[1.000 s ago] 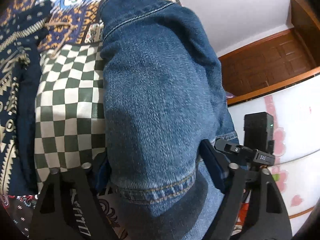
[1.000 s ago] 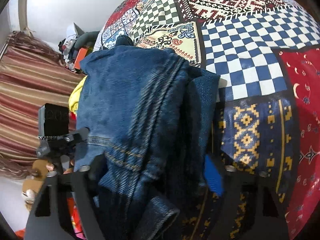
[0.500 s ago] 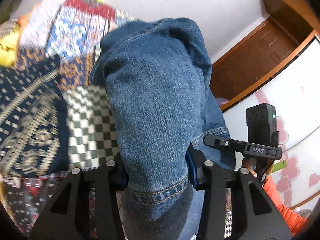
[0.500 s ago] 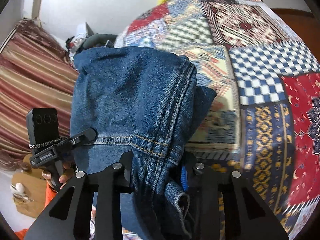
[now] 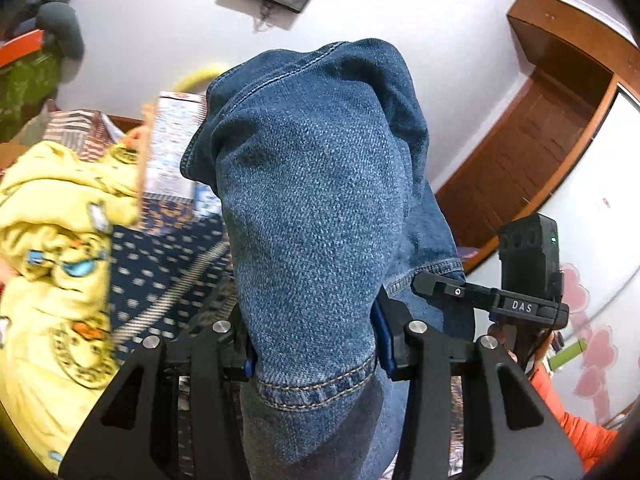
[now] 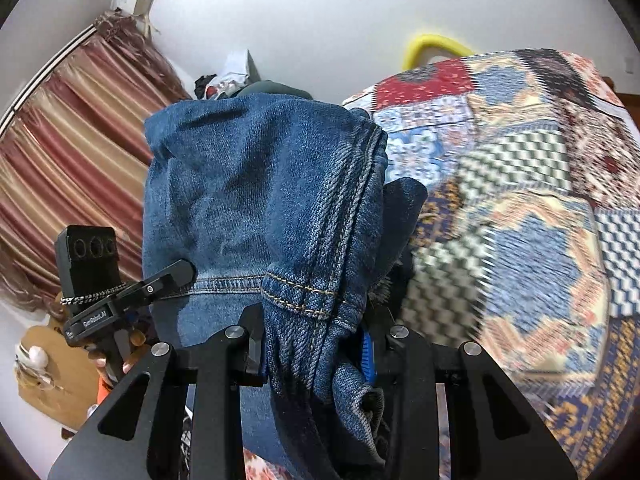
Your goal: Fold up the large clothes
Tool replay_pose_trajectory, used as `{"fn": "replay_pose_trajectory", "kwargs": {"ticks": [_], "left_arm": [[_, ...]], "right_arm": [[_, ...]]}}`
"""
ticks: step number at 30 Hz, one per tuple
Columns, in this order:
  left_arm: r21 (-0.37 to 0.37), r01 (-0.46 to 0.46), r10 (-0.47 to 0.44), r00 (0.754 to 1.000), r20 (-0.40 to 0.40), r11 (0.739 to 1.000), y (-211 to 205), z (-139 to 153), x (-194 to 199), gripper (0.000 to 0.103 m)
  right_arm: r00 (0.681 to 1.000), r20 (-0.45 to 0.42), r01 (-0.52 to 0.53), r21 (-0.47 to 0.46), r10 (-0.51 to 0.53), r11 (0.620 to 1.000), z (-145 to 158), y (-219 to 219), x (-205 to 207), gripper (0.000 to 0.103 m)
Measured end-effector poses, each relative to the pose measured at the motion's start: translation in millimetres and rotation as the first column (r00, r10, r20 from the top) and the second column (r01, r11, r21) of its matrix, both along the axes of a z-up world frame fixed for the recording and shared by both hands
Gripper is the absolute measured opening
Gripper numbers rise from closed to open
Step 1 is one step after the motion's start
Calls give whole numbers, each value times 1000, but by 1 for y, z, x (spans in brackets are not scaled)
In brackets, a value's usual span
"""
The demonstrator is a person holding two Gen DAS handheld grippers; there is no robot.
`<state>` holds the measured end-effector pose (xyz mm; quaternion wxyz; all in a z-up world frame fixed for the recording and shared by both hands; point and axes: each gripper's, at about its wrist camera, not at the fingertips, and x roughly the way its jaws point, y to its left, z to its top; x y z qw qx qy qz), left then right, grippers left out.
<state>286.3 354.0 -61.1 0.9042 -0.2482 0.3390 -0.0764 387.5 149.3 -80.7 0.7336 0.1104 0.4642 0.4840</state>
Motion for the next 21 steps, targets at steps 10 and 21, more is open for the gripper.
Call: {"fn": "replay_pose_trajectory", "kwargs": {"ticks": [10,21], "left_arm": [[-105,-97,75,978,-196,990,87,-118,55,44],[-167,-146,93,952,-290,975,115,-214,72,63]], "right_arm": [[990,-132,25,-122,-41,992,-95,90,41,30],[994,-102,15,-270,-44,963,-159,111,68,44]]}}
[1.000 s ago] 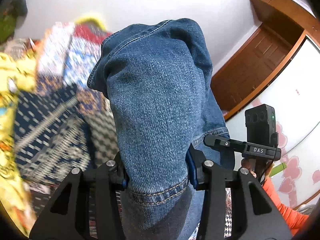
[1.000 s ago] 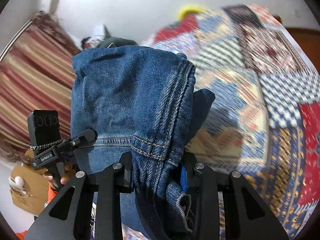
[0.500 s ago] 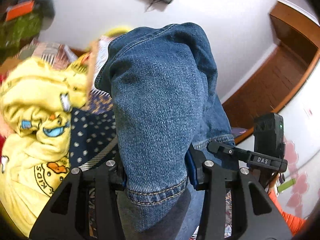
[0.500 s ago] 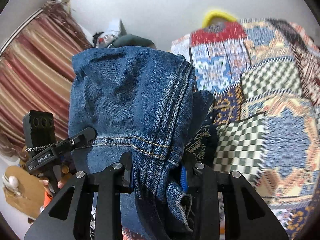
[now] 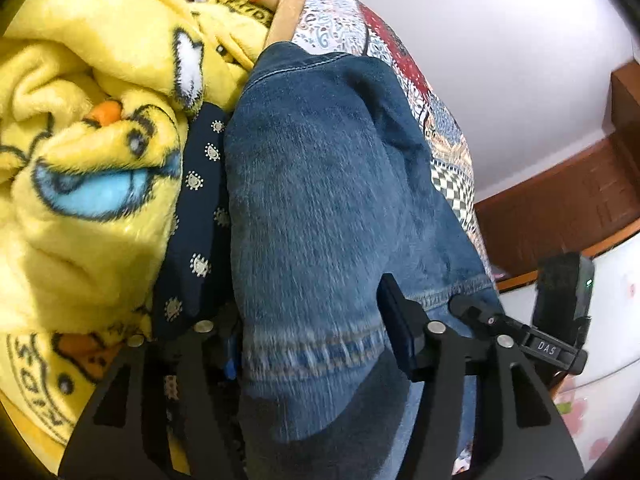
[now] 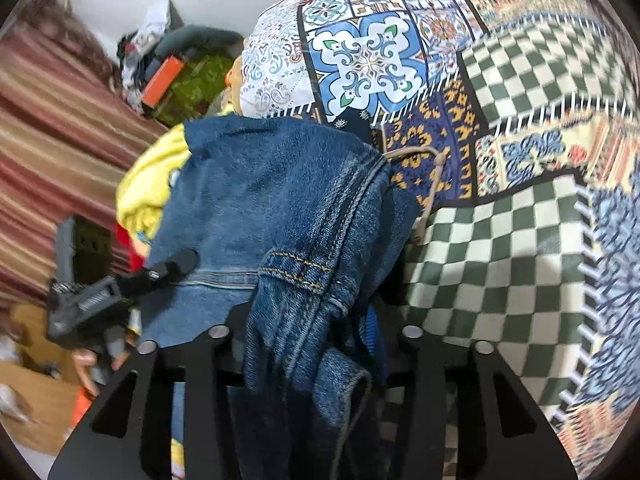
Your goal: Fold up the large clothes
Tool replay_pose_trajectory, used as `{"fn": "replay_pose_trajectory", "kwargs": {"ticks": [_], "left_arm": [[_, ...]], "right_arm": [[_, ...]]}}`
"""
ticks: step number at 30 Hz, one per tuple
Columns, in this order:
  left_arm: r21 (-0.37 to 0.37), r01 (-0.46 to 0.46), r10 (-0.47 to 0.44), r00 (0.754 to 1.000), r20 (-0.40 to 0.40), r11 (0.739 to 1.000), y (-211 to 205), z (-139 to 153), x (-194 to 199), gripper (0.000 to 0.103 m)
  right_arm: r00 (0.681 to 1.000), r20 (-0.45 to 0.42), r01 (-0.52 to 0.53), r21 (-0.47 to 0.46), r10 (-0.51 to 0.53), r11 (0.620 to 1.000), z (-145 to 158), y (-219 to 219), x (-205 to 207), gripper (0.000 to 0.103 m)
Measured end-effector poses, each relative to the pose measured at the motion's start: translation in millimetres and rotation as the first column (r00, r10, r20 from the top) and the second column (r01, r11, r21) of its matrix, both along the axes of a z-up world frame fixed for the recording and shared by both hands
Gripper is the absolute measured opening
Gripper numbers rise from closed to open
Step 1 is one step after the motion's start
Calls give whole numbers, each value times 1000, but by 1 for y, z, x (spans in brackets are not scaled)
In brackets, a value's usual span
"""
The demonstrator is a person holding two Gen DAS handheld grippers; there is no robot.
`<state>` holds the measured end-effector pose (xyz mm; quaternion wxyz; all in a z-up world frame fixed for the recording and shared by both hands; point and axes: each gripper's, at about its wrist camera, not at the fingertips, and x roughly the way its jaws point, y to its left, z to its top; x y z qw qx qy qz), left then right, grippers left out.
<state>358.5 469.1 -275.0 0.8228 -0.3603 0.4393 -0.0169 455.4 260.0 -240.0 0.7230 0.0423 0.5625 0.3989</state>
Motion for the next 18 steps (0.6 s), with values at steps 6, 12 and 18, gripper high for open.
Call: {"fn": "replay_pose_trajectory", "kwargs": {"ticks": [6,12,18], "left_arm": [[198,30,-27,999,-21,980,-31,26,-38,65],[281,29,-19,999,-39,959,-56,45,-87,65],[420,15,1,999,-38,907,-103,75,-129,65]], "right_arm": [[985,168,-20,-97,36,995,29,-14,-36,56],[970,237,-30,-120,58,992,52,-41,-73,56],[963,265,-11,-113,40,993,74,-71,-112,56]]}}
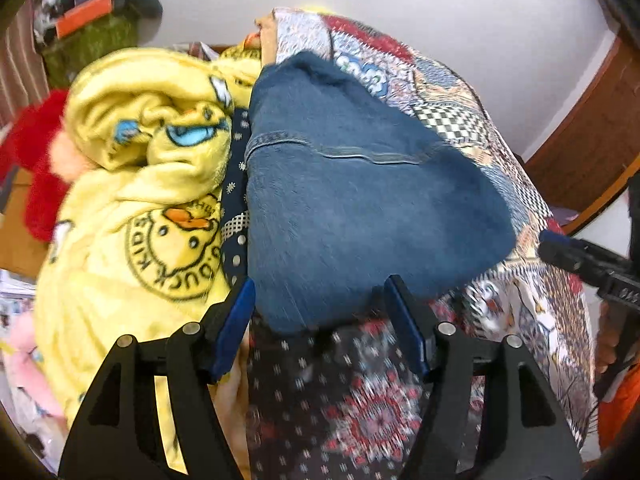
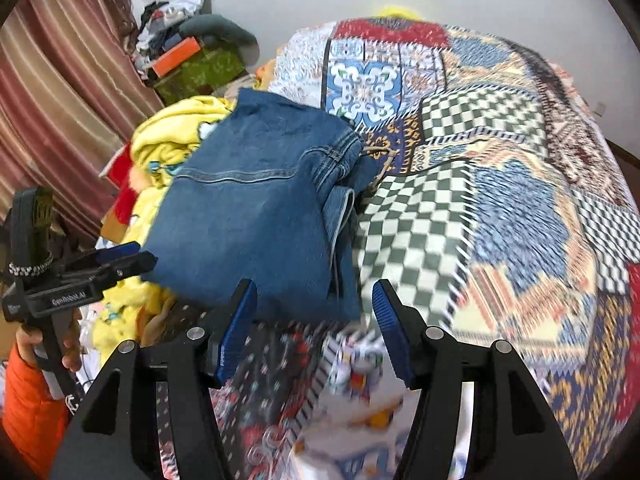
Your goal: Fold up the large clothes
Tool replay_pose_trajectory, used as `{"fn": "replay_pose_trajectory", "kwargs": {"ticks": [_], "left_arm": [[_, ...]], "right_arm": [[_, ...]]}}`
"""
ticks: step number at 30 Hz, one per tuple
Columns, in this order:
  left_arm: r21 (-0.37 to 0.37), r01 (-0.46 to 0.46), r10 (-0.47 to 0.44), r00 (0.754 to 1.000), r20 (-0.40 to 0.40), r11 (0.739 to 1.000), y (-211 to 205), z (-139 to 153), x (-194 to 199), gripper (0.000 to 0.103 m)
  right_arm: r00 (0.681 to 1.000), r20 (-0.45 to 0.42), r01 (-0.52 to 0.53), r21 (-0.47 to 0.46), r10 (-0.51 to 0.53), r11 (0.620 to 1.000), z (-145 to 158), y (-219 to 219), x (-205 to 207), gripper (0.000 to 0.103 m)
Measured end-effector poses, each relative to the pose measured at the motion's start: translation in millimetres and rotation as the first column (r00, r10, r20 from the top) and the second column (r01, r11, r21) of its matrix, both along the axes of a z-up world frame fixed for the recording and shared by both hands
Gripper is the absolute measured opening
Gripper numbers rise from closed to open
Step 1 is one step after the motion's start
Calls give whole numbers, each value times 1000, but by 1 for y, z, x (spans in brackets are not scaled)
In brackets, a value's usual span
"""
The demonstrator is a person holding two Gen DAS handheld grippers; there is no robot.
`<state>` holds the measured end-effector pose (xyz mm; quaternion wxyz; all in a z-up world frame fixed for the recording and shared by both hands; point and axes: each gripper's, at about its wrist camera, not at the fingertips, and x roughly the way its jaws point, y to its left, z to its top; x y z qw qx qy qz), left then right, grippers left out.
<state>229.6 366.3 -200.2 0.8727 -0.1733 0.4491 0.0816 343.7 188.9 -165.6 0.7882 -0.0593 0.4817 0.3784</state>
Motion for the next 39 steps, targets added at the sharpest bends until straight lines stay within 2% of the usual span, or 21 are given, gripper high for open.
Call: {"fn": "replay_pose_trajectory", "kwargs": {"ticks": [2,5,8,12,15,18,22,25,26,28,30,34,37,39], "left_arm": [[59,5,-8,999,44,998,-17,20,-14,65],[158,-3,-20,989,144,987,-44,63,-39,65],[234,-40,-29,958,284,971,-69,113,-66,65],[291,-103,-44,889,456,951,-100,176,-110,65],[319,-172,-48,815,577,932,-123,209,-147,65],[336,-229,-55,749,660,914,-145,227,-179,65],[348,-273,-61,704,708,897,-169,230,-207,65],[343,-274,-61,696,715,899,-178,226,-214,67],[340,-271,-59,699,713,900,-181,223,-215,71],[339,-280,-49,703,710,898,-185,219,-217,80],[343,-293,-39,706,707,892,-188,217,-220,95],[361,-305,-41,712,701,881,-196,212,-224,101],[356,-313,-32,711,702,880,-195,211,-225,102],[347,-310,-27,711,703,885,-198,209,-228,102]], "right_arm": [[1000,30,4,27,-5,1000,14,-8,-10,56],[994,108,6,97,-16,995,54,-26,-34,56],[980,195,8,156,-38,988,92,-43,-56,56],[938,339,-12,258,-79,966,149,-65,-96,56],[905,411,-36,331,-110,943,177,-79,-125,56],[872,469,-62,391,-141,918,195,-91,-157,56],[829,530,-82,435,-182,897,203,-99,-194,56],[799,564,-70,433,-209,899,203,-98,-210,56],[792,571,-66,430,-215,900,202,-97,-212,58],[782,581,-53,422,-225,905,198,-97,-216,64],[769,592,-36,414,-239,910,195,-97,-217,75],[746,613,-10,402,-261,916,196,-99,-222,86],[735,615,15,409,-287,913,197,-101,-221,100],[723,620,29,413,-304,910,196,-103,-222,103]]}}
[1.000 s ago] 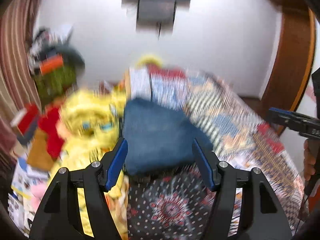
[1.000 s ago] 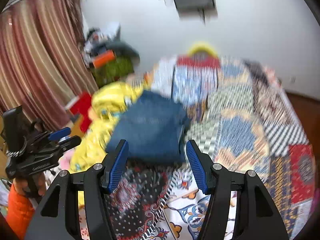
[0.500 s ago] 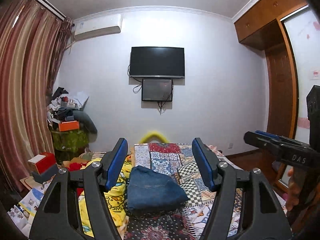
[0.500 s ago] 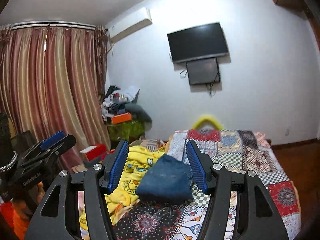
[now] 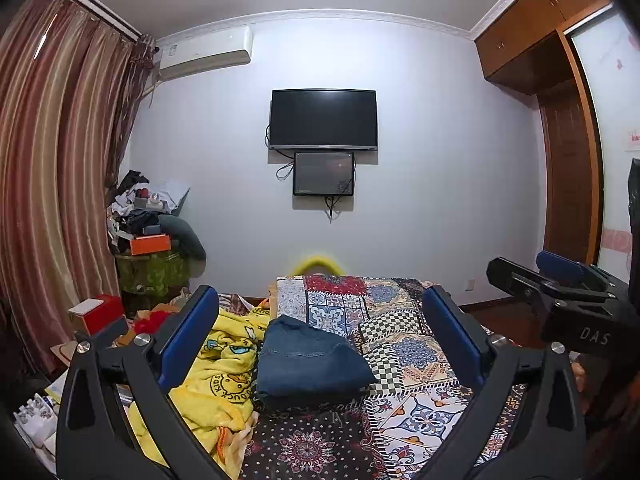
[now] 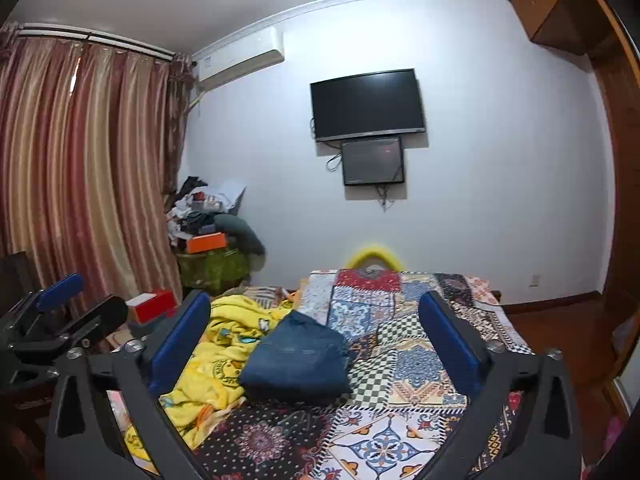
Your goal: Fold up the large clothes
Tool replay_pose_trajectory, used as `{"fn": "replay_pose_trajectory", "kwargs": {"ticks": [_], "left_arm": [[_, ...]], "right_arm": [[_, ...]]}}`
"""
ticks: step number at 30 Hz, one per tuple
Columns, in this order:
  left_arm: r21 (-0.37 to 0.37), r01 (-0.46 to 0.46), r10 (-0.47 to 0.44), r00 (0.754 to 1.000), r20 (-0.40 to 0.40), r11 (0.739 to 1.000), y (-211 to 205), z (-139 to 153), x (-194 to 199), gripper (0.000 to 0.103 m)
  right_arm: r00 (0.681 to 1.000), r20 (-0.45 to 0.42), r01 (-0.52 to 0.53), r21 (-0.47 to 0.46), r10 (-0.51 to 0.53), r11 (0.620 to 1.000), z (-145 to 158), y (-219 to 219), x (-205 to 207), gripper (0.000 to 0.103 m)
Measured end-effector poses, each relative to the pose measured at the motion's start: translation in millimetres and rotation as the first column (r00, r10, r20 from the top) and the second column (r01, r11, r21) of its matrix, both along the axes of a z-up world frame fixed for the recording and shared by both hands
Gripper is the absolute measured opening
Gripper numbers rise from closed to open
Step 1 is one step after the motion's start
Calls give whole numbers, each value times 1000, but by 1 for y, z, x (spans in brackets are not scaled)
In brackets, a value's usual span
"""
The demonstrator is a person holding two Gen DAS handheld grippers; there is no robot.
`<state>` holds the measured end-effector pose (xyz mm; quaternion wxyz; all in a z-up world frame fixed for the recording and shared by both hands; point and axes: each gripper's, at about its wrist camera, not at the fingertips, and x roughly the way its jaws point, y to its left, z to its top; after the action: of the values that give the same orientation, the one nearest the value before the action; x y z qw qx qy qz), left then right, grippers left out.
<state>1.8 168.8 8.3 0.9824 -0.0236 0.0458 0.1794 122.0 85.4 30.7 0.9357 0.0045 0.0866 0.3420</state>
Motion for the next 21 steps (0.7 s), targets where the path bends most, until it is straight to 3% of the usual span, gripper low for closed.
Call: {"fn": "replay_pose_trajectory", "kwargs": {"ticks": [21], "left_arm": [[-56,-1,0,1000,-14,998,11,-7,3,102]], "right_arm": [[1000,5,7,-32,-7,999,-7,-2,-6,103]]}}
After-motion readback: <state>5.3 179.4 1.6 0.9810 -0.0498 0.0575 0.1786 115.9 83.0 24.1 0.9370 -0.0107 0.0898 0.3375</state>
